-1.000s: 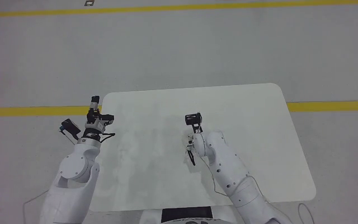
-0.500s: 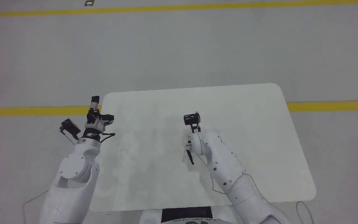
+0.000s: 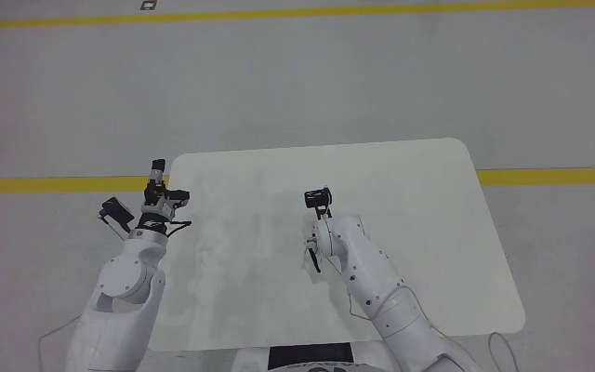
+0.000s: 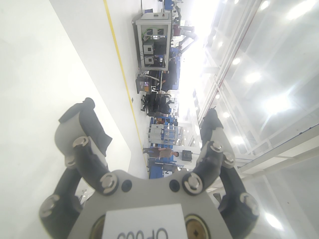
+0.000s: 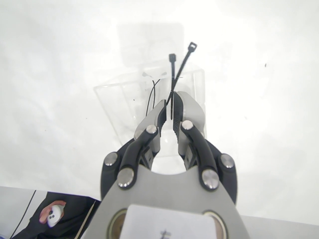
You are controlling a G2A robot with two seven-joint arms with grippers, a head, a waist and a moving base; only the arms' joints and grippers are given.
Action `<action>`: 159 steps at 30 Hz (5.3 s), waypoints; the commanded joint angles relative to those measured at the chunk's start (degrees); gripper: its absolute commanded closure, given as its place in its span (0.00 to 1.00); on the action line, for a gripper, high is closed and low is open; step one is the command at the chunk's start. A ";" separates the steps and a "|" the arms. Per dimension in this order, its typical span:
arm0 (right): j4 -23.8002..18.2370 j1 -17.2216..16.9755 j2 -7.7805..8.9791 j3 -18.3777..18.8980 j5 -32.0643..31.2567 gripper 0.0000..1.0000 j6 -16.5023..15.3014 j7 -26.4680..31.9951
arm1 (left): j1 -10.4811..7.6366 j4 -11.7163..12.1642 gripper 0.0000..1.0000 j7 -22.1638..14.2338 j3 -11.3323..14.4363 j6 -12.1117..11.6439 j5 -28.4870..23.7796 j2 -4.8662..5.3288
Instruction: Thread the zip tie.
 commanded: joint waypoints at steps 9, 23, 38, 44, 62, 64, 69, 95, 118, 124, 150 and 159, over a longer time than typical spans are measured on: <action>-2.34 -1.00 -0.46 0.91 -0.78 1.00 0.00 0.56 | 0.00 0.00 0.00 0.00 0.00 0.00 0.00 0.00; -6.64 -3.44 0.16 2.35 3.11 1.00 -5.67 0.89 | 0.00 0.00 0.00 0.00 0.00 0.00 0.00 0.00; -1.05 -0.26 -0.01 1.36 5.42 0.80 -5.74 0.37 | 0.00 0.00 0.00 0.00 0.00 0.00 0.00 0.00; -2.86 -1.14 0.24 1.52 4.46 0.82 -4.80 0.01 | 0.00 0.00 0.00 0.00 0.00 0.00 0.00 0.00; -6.04 -3.28 0.85 2.31 4.56 0.85 -4.08 -1.49 | 0.00 0.00 0.00 0.00 0.00 0.00 0.00 0.00; -5.83 -3.19 0.85 2.26 4.46 0.85 -3.72 -1.80 | 0.00 0.00 0.00 0.00 0.00 0.00 0.00 0.00; -5.24 -2.96 0.90 2.17 4.02 0.84 -2.89 -2.28 | 0.00 0.00 0.00 0.00 0.00 0.00 0.00 0.00; -9.47 -4.56 1.51 2.98 5.35 1.00 -3.65 -2.56 | 0.00 0.00 0.00 0.00 0.00 0.00 0.00 0.00; -24.90 -13.39 3.99 11.72 25.66 1.00 -18.91 -6.70 | 0.00 0.00 0.00 0.00 0.00 0.00 0.00 0.00; -24.90 -13.39 3.99 11.72 25.66 1.00 -18.91 -6.70 | 0.00 0.00 0.00 0.00 0.00 0.00 0.00 0.00; -22.26 -6.49 3.36 8.77 35.46 1.00 -3.66 -13.79 | -1.38 -0.03 0.00 -6.16 0.81 -13.00 17.08 0.53; -20.52 -4.53 3.24 9.21 41.50 1.00 -0.34 -14.83 | -3.57 -1.15 0.00 -9.84 0.38 -19.48 33.09 1.26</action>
